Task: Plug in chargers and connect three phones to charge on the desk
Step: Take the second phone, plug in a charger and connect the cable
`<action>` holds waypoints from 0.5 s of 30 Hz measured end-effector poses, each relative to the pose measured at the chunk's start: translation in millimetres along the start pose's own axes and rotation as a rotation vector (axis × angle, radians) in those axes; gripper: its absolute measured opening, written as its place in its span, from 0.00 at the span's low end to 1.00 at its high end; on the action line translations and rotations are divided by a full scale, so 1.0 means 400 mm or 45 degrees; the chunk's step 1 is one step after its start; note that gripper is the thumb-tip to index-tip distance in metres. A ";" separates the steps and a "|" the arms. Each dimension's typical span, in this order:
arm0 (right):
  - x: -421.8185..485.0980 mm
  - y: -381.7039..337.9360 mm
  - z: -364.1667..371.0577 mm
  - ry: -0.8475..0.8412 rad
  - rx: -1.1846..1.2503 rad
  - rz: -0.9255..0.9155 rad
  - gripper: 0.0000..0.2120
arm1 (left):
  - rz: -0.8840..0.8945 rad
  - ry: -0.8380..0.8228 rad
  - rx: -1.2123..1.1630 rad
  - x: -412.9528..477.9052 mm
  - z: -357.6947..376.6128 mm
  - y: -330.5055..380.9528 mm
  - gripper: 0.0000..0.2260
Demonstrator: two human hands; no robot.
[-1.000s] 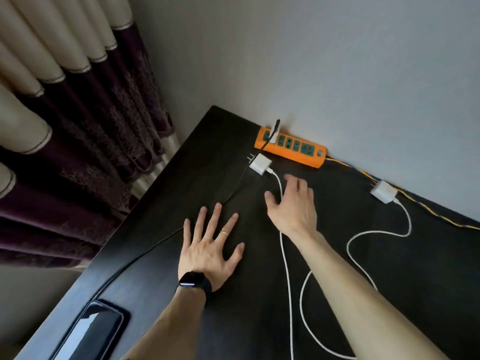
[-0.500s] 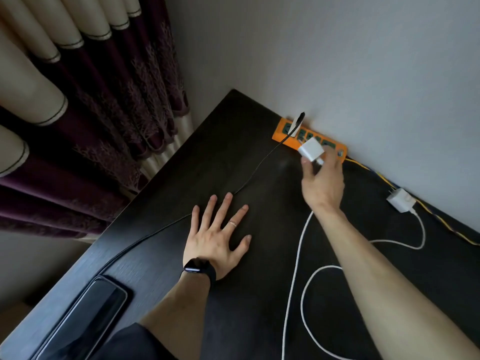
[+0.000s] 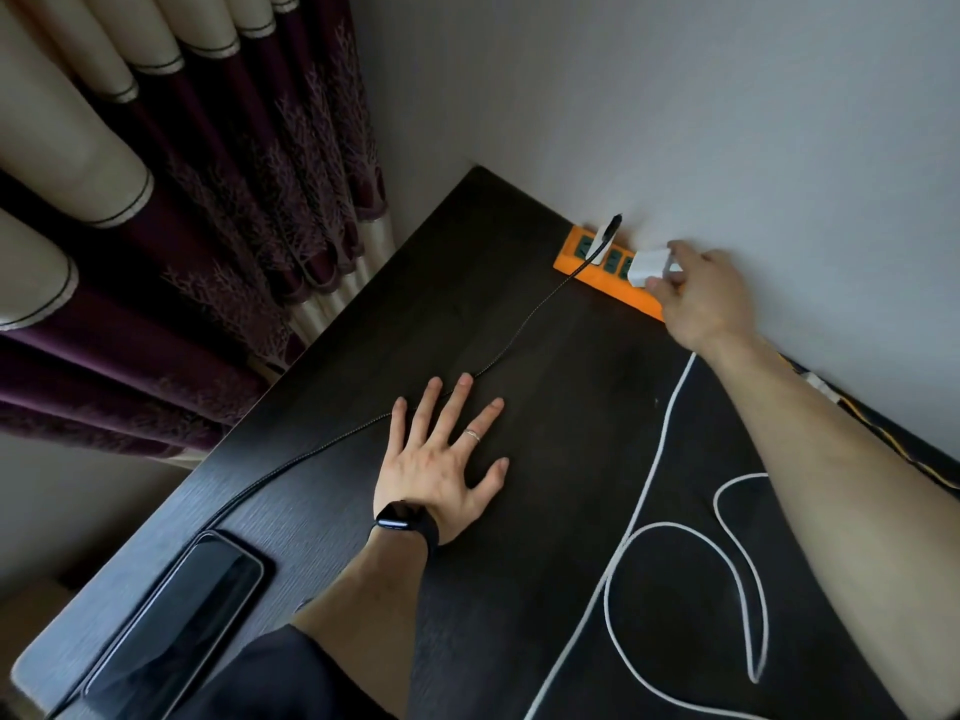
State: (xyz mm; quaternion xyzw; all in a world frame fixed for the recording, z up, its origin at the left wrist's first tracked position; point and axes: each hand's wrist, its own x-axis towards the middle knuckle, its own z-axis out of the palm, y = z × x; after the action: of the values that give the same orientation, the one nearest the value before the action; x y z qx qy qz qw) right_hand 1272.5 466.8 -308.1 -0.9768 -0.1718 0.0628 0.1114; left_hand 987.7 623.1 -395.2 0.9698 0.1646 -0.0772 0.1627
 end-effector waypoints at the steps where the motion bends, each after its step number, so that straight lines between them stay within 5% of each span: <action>1: 0.004 -0.003 0.000 0.001 -0.018 -0.004 0.23 | -0.001 0.001 -0.003 0.001 0.001 -0.002 0.29; 15: 0.059 -0.046 -0.028 -0.101 -0.401 -0.073 0.22 | 0.012 -0.006 -0.011 0.004 0.001 -0.005 0.29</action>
State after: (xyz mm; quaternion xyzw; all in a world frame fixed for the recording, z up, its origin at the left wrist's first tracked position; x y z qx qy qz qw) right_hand 1290.3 489.7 -294.9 -0.9736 -0.2117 0.0703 -0.0481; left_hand 988.3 625.3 -396.6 0.9696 0.1600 -0.0778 0.1677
